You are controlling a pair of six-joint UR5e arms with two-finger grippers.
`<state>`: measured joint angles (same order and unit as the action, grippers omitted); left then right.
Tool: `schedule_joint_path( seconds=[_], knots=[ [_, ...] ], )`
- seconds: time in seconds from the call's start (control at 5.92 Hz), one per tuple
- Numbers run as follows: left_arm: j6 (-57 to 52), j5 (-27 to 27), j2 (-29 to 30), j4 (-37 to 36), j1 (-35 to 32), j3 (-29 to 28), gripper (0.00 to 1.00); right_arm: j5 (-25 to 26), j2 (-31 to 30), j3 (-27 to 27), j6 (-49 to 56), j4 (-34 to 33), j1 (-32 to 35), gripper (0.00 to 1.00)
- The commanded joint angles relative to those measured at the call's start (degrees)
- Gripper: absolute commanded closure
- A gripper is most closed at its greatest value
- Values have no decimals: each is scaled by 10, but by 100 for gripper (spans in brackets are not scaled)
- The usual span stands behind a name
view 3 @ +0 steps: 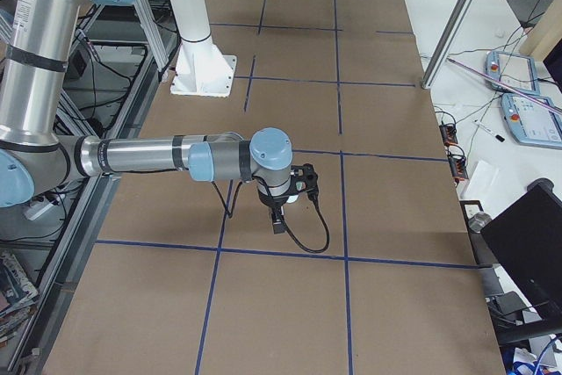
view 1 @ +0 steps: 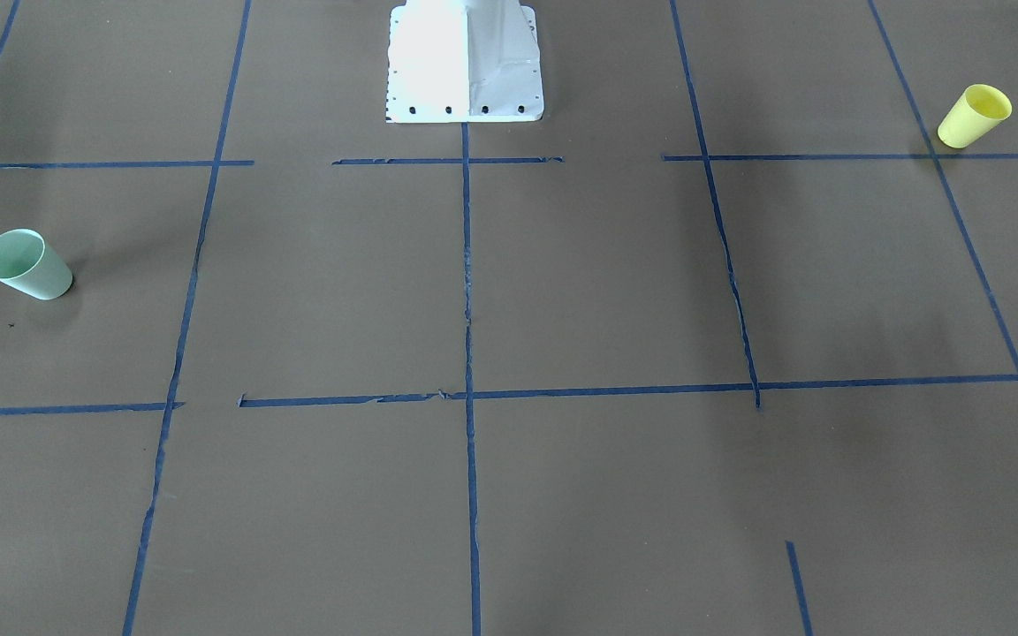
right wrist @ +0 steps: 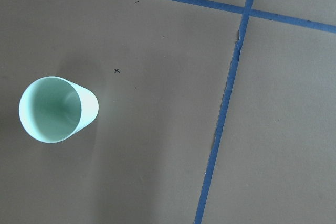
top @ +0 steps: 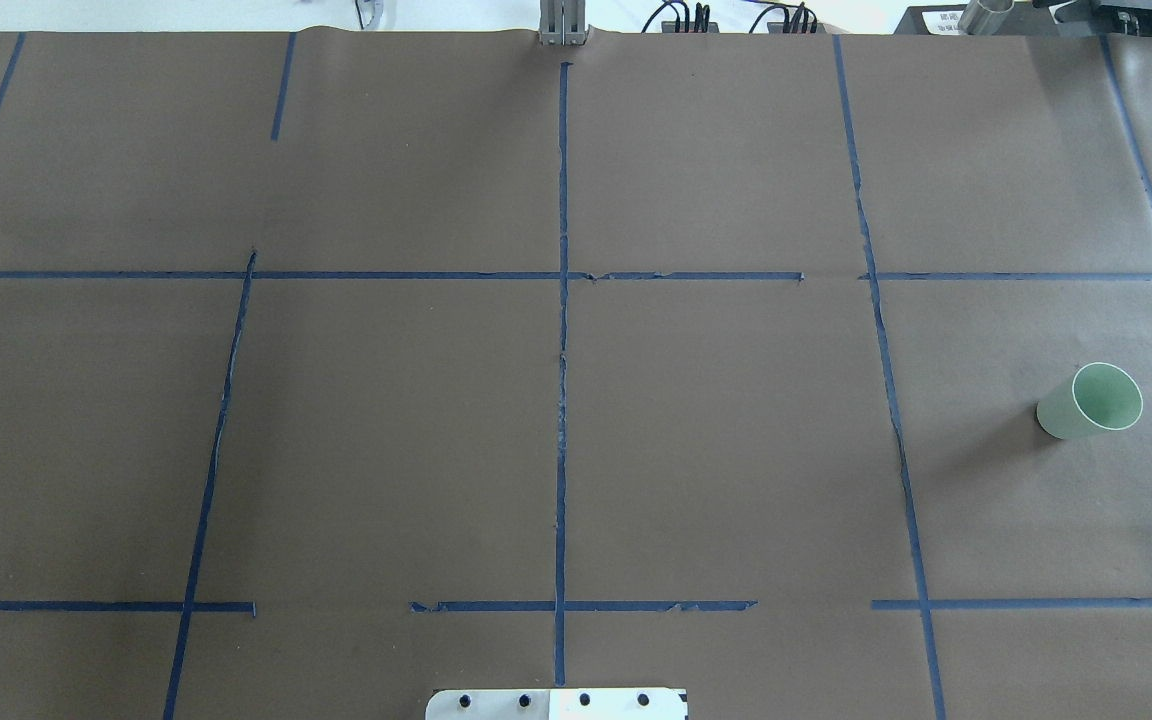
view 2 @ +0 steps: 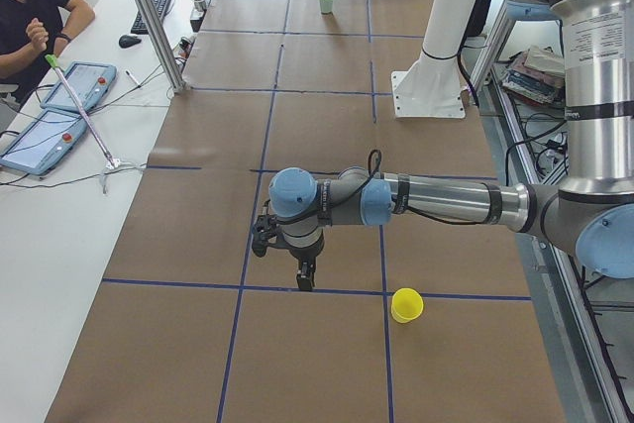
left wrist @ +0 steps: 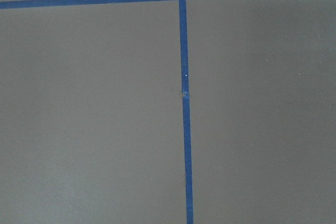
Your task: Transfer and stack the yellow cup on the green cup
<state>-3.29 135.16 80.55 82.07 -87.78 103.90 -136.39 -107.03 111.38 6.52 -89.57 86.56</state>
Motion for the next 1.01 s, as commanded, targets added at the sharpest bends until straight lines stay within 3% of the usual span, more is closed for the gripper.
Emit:
schedule_joint_path(
  seconds=[0.0, 0.84],
  knots=[
    [-30, -6, -10, 21, 0, -1, 0, -2, -1, 0, -1, 2, -1, 0],
    [-28, -7, -18, 17, 0, 20, 0, -9, -5, 3, -1, 3, -1, 0]
  ],
)
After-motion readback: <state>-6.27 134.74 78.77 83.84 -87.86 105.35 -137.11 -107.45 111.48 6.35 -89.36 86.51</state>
